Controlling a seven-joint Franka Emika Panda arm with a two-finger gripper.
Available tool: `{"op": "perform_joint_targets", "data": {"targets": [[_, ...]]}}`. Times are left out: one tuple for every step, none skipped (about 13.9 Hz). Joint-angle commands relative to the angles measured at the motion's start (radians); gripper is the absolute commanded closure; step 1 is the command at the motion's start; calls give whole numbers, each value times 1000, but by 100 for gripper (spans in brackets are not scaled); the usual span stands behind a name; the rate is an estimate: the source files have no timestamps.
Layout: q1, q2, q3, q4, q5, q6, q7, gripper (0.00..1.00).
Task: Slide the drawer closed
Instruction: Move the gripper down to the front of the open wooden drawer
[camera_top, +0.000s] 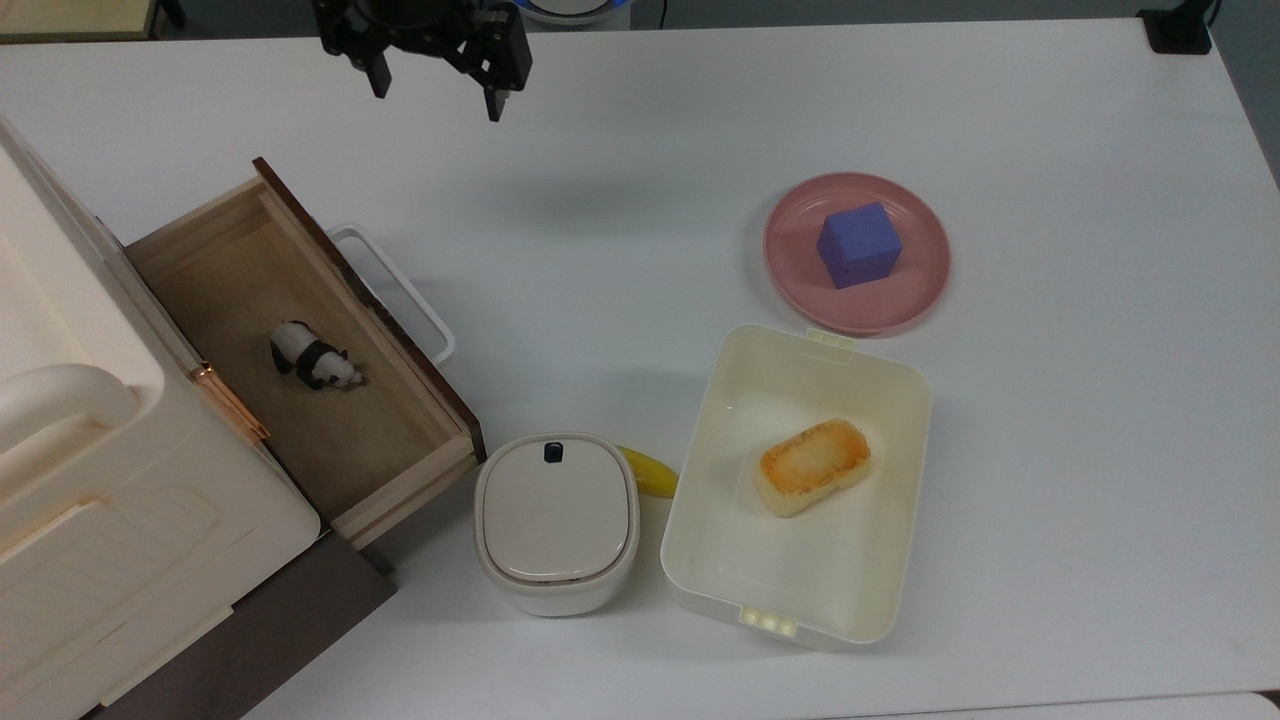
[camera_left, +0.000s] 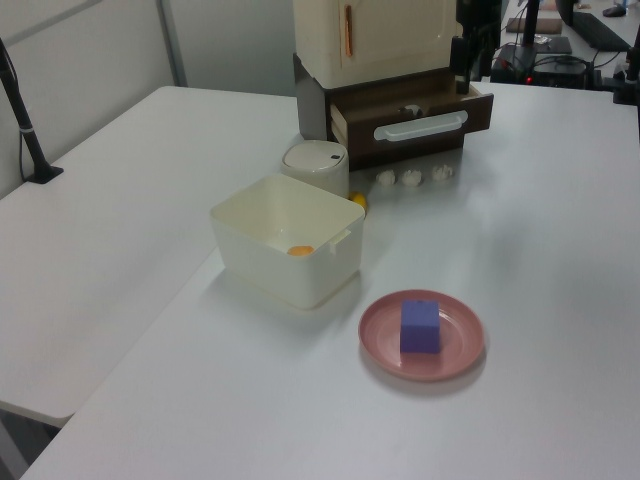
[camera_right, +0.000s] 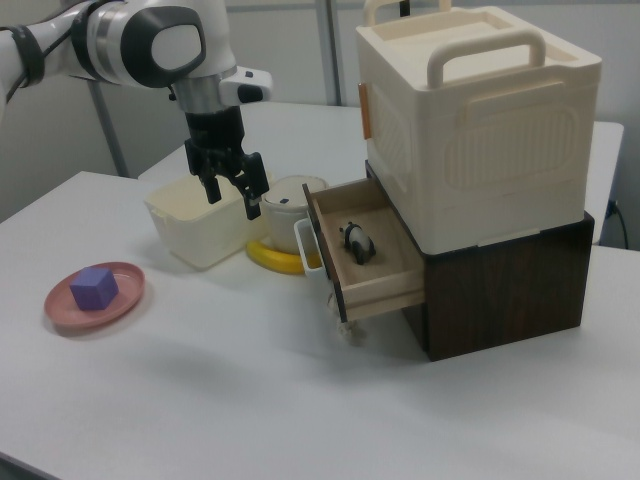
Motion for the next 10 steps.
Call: {"op": "perform_joint_targets", "data": {"targets": [[-23, 7, 17, 13, 13, -3, -109, 0], [-25, 6, 17, 15, 13, -3, -116, 0], [-25, 6, 14, 15, 16, -3, -117, 0], [-25, 6, 13, 15, 17, -3, -117, 0], [-22, 6, 14, 13, 14, -4, -110, 0], [-20, 6, 16, 9, 13, -4, -106, 0], [-22, 7, 16, 7, 13, -3, -111, 0], [-22, 9, 16, 7, 13, -1, -113, 0], [-23, 7, 16, 10, 13, 0, -116, 0], [-25, 6, 16, 10, 14, 0, -117, 0]]}}
